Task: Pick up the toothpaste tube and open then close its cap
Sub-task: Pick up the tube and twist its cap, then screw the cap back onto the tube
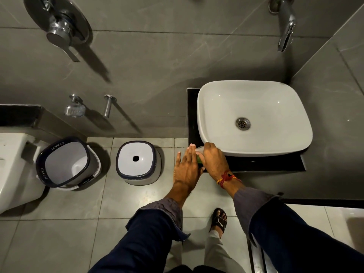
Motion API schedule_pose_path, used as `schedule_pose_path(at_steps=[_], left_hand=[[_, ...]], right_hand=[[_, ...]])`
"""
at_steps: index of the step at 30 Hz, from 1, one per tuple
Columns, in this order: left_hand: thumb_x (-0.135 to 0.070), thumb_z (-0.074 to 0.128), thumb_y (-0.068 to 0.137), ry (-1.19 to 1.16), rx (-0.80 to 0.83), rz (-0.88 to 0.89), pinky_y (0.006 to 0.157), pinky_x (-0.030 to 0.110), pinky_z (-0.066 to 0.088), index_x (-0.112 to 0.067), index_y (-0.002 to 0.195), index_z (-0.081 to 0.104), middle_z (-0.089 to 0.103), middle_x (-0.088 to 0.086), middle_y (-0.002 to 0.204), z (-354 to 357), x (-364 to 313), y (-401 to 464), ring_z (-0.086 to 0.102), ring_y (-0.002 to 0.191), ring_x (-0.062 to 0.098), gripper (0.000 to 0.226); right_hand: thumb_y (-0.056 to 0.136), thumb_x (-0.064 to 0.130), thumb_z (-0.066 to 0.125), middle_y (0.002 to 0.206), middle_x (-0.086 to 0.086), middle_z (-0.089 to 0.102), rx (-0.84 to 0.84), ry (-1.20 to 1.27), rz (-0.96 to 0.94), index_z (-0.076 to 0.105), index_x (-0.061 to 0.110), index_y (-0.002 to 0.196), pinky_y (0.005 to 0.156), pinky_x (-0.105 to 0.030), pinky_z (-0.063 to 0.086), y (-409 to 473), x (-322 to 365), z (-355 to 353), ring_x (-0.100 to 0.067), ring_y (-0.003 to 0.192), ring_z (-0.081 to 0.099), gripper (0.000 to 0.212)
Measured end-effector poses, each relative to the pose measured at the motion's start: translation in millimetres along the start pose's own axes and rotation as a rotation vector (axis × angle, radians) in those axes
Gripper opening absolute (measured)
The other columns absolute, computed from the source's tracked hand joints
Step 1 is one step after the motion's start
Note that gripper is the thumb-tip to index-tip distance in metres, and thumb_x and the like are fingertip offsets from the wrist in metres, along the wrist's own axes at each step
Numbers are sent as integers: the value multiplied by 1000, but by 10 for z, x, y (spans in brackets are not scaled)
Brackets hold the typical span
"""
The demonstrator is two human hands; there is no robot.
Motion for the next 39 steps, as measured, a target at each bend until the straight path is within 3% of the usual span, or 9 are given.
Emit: schedule_pose_path(at_steps=[7, 11, 13, 17, 23, 27, 29, 33, 39], left_hand=[[-56, 31, 104, 6, 19, 5, 126, 50, 1, -6, 160, -2, -6, 15, 169, 8, 1, -2, -4, 156, 28, 82], [-56, 32, 104, 39, 12, 16, 126, 51, 1, -6, 160, -4, -10, 15, 168, 41, 4, -2, -7, 156, 28, 83], [-55, 34, 104, 28, 8, 19, 126, 52, 3, -7, 160, -4, -8, 14, 169, 52, 6, 6, -5, 156, 28, 83], [-53, 38, 104, 16, -11, 15, 126, 51, 5, -7, 160, -6, -8, 14, 169, 44, 10, 6, -2, 156, 28, 84], [-48, 41, 104, 31, -15, 29, 126, 52, 6, -8, 160, -6, -10, 15, 168, 26, -7, -2, -3, 156, 28, 84], [-45, 42, 104, 28, -13, 35, 126, 51, 6, -7, 160, -7, -10, 14, 168, 26, 4, 5, -3, 156, 28, 83], [-44, 44, 104, 6, -31, 27, 127, 50, 7, -5, 159, -7, -7, 14, 169, 13, 21, 11, 0, 156, 28, 84], [-19, 51, 103, 50, -112, 59, 127, 46, 11, -1, 158, -2, 10, 19, 167, -14, 62, 62, 14, 155, 31, 79], [-14, 60, 99, 100, -150, 113, 127, 42, 15, -1, 159, 7, 24, 18, 164, -67, 167, 186, 25, 152, 29, 81]], right_hand=[[99, 28, 60, 119, -18, 64, -22, -38, 69, 57, 0, 123, 85, -35, 60, -21, 36, 8, -29, 103, 67, 37], [93, 38, 63, 124, -12, 52, -119, 105, 3, 50, 18, 142, 80, -34, 60, -170, 24, -133, -25, 110, 57, 54], [95, 34, 63, 121, -8, 46, -123, 149, -80, 52, 25, 141, 79, -27, 57, -232, 34, -156, -19, 108, 52, 49], [97, 21, 62, 125, -7, 46, -119, 272, -147, 65, 19, 126, 89, -27, 57, -265, 17, -205, -18, 110, 56, 30], [99, 21, 59, 147, -11, 42, -103, 270, -239, 65, 15, 130, 104, -41, 54, -374, -50, -113, -26, 125, 56, 33], [97, 22, 60, 143, -8, 45, -196, 374, -294, 66, 14, 126, 106, -31, 52, -516, -122, -64, -20, 126, 55, 30], [95, 20, 63, 134, -5, 49, -261, 475, -204, 65, 13, 124, 99, -26, 55, -578, -213, 14, -15, 118, 57, 30], [90, 16, 72, 119, -9, 64, -215, 716, 242, 64, 7, 121, 85, -34, 62, -461, -404, 265, -19, 98, 66, 34], [86, 8, 73, 92, -14, 73, -225, 675, 323, 68, 1, 93, 78, -43, 62, -176, -361, 337, -26, 85, 70, 12]])
Point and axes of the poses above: each hand's wrist, its own y-axis towards the middle knuckle, its own z-axis out of the palm, x = y × z, the point moved 5 cm from there along y, towards the middle knuckle
